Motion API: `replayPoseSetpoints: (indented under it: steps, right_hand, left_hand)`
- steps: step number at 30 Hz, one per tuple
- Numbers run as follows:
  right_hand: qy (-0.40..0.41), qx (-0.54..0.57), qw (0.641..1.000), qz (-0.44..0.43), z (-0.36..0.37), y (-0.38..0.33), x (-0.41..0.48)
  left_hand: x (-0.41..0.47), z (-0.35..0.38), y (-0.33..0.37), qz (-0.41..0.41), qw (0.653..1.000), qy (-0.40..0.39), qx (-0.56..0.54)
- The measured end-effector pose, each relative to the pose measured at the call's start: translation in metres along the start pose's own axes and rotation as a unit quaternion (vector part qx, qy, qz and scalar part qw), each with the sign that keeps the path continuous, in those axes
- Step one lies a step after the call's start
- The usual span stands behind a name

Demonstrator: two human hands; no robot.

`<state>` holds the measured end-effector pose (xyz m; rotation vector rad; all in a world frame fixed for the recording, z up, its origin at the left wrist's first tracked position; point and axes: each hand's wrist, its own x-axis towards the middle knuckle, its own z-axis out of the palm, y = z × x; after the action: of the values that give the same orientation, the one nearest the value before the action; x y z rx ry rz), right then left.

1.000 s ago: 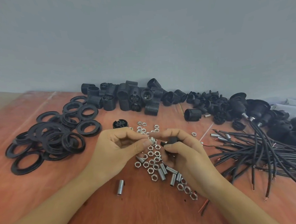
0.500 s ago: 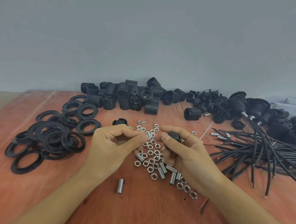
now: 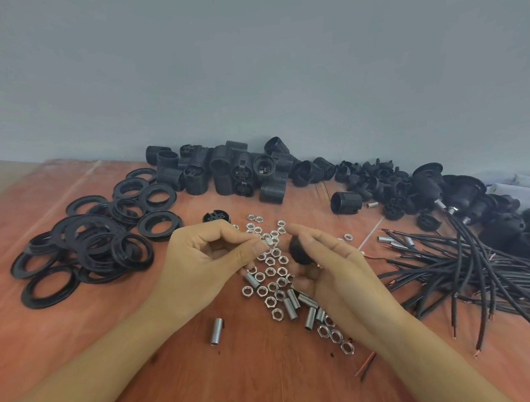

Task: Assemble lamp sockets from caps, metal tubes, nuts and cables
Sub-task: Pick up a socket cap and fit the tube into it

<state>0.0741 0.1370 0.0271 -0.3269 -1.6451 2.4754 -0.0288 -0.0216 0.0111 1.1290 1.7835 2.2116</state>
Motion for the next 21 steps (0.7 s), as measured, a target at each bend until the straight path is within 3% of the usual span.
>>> replayPoseSetpoints:
  steps: [4,21]
  right_hand:
    - [-0.032,0.033,0.999,0.003,-0.0019,0.001,-0.0018]
    - [-0.033,-0.125,0.987,-0.1,-0.0087,0.0,0.0013]
  left_hand:
    - [-0.0009,0.0004,0.0,-0.006,1.0,-0.013,-0.004]
    - [-0.0009,-0.0019,0.0,-0.03,0.999,-0.034,0.014]
